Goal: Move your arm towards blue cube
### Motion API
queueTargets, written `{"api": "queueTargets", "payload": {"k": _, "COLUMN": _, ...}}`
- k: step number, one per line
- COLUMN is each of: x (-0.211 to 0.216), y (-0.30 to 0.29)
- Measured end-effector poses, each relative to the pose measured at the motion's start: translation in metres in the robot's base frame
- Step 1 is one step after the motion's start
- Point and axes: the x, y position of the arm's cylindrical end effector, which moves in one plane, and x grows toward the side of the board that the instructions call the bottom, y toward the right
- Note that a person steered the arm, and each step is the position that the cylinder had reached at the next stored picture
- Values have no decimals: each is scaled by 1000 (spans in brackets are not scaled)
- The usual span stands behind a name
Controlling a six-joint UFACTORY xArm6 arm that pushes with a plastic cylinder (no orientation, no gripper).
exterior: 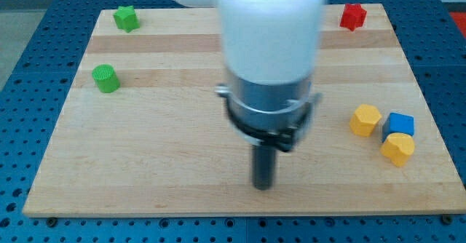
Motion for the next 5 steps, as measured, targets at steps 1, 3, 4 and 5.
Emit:
{"api": "queueTargets", "payload": {"k": 1, "x": 1, "y": 49}}
{"api": "queueTargets", "payload": {"k": 3, "x": 1, "y": 139}}
{"api": "queueTargets", "payload": {"k": 4, "x": 1, "y": 184}}
{"api": "queueTargets", "payload": {"k": 5, "x": -1, "y": 219}}
